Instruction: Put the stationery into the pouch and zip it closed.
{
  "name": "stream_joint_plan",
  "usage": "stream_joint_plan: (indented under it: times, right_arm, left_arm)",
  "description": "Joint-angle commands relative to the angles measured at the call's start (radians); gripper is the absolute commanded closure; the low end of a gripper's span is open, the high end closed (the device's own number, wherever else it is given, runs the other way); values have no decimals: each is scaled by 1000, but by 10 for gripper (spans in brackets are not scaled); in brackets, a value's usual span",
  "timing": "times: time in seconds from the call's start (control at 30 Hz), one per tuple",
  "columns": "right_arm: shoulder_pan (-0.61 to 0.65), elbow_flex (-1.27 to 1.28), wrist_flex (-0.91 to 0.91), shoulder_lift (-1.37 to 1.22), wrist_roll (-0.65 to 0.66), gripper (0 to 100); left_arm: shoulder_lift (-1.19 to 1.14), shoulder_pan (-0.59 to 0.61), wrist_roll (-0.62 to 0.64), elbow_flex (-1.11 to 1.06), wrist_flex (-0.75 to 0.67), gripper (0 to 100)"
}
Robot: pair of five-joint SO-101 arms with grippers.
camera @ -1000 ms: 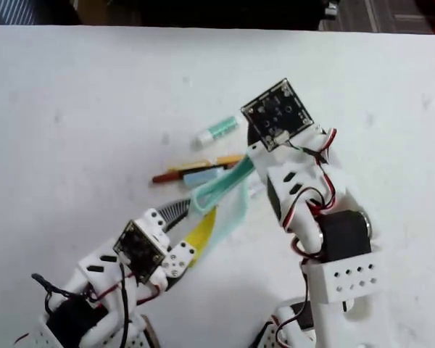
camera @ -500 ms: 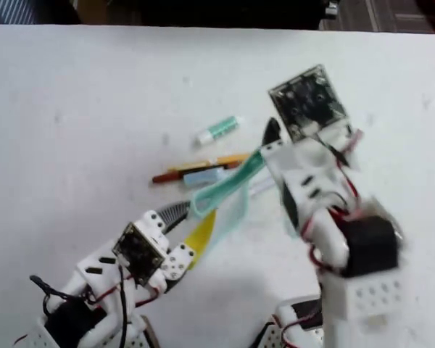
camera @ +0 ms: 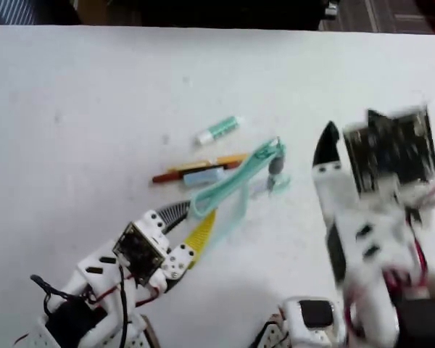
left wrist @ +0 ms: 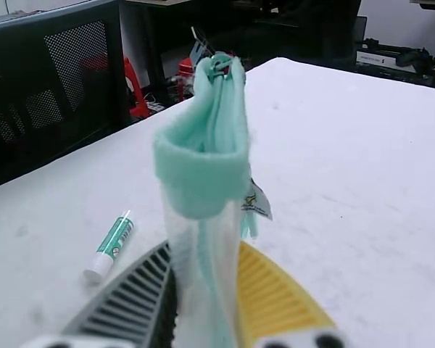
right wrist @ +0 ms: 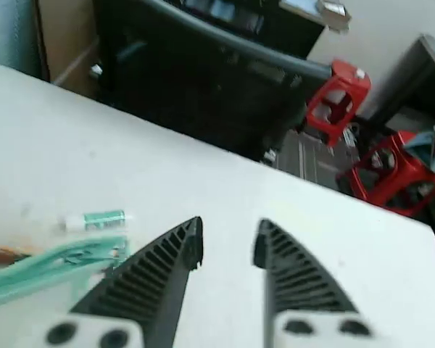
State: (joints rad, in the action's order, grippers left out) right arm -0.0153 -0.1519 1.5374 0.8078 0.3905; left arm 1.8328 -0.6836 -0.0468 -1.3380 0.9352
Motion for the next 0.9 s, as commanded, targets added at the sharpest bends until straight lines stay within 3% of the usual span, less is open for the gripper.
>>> stream_joint_plan:
  times: [0.0, 0.2, 0.33, 0.53, 0.7, 0.87]
  right_arm:
    - [-125, 140, -74, -67, 20, 937]
    - [-174, 330, -185, -145, 18, 976]
    - [-114, 362, -226, -148, 18, 976]
    - [-28, 402, -352, -157, 18, 976]
    - [-25, 506, -433, -157, 17, 976]
    - [62, 591, -380, -147, 17, 976]
  left_arm:
    - [-4, -7, 0, -6, 0, 977]
    - [-4, -7, 0, -6, 0, 976]
    - [-4, -8, 2, -5, 0, 967]
    - [-4, -4, 12, -9, 6, 819]
    - [-4, -7, 44, -11, 6, 816]
    - [-4, -8, 44, -11, 2, 816]
